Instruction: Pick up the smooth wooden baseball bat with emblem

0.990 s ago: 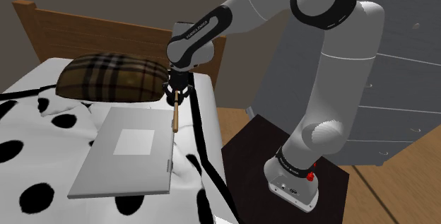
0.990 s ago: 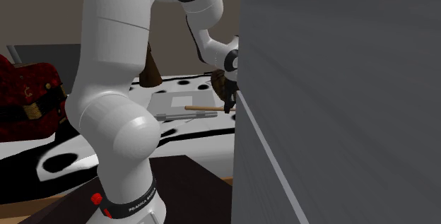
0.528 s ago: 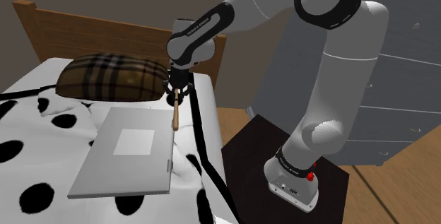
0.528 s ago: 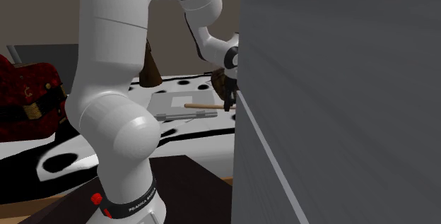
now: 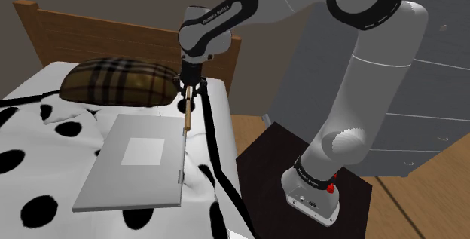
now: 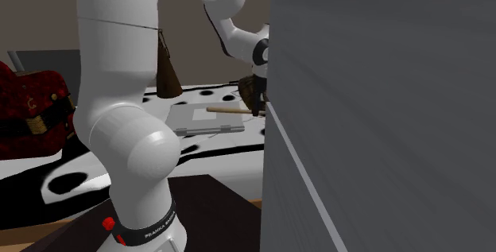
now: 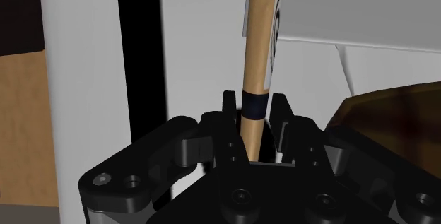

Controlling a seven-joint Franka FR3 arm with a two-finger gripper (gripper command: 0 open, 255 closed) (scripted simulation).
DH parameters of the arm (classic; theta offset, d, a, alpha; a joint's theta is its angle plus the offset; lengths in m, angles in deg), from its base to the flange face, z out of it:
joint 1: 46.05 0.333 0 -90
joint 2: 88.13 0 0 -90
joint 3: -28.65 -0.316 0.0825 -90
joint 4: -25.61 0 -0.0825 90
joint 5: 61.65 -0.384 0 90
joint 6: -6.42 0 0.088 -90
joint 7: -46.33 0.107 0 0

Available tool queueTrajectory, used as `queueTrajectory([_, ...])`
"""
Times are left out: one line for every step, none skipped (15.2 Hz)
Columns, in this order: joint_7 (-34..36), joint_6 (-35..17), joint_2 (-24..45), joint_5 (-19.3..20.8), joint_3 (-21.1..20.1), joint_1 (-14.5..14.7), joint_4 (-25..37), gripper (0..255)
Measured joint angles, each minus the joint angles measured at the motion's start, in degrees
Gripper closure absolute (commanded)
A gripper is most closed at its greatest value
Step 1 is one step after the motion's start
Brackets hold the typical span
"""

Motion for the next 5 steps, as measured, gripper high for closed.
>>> queueTrajectory([0.0, 0.6, -0.4, 0.0, 0.0, -0.1, 0.2, 255])
queueTrajectory([0.1, 1.2, -1.0, 0.0, 0.0, -0.1, 0.2, 255])
queueTrajectory([0.2, 1.7, -1.4, 0.0, 0.0, 0.0, 0.3, 255])
queueTrajectory([0.3, 2.4, -2.0, 0.1, 0.0, 0.0, 0.5, 255])
queueTrajectory([0.4, 2.8, -2.2, 0.1, 0.0, -0.1, 0.6, 255])
